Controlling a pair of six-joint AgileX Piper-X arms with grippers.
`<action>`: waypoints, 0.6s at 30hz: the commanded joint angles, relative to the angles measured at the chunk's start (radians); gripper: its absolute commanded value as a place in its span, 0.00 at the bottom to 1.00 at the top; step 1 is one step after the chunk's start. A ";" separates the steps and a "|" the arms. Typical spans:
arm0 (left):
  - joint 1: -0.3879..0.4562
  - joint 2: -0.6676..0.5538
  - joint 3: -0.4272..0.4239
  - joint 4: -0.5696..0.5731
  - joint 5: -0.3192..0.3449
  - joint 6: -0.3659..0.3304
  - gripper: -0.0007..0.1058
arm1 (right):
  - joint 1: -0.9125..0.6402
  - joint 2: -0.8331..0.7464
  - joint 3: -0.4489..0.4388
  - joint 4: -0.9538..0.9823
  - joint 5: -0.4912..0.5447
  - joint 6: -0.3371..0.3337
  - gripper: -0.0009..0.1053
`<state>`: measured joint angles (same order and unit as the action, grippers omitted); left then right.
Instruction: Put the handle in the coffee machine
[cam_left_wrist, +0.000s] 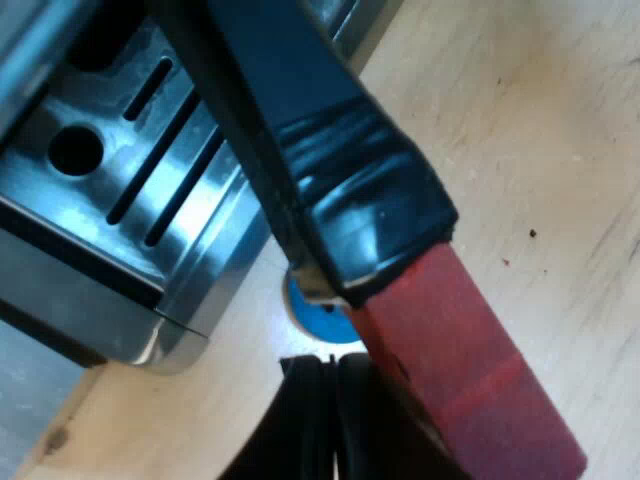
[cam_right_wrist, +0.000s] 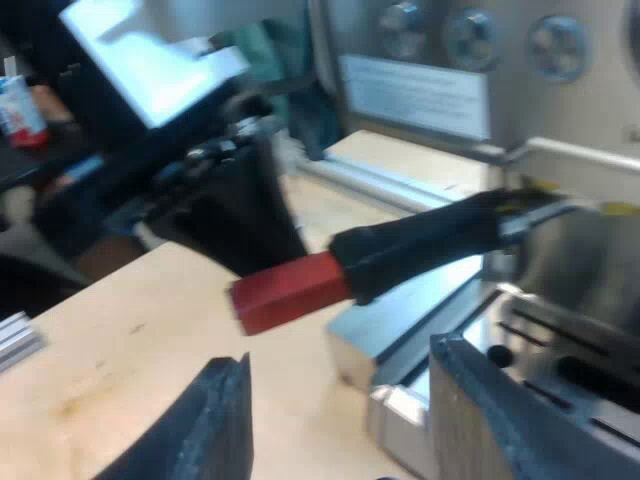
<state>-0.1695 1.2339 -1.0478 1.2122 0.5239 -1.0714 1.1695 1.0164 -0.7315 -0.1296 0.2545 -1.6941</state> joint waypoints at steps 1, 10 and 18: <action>-0.053 -0.007 0.003 0.026 0.048 -0.052 0.01 | 0.000 -0.008 -0.002 0.017 -0.036 -0.007 0.42; -0.103 -0.037 0.003 0.026 0.028 -0.046 0.01 | 0.000 -0.050 -0.002 0.173 -0.077 -0.007 0.30; -0.211 -0.058 0.003 0.025 0.043 -0.046 0.01 | 0.000 -0.140 -0.002 0.231 -0.003 -0.007 0.27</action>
<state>-0.3371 1.1863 -1.0478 1.1869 0.4082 -1.1081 1.1695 0.8939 -0.7283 0.0975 0.2351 -1.6941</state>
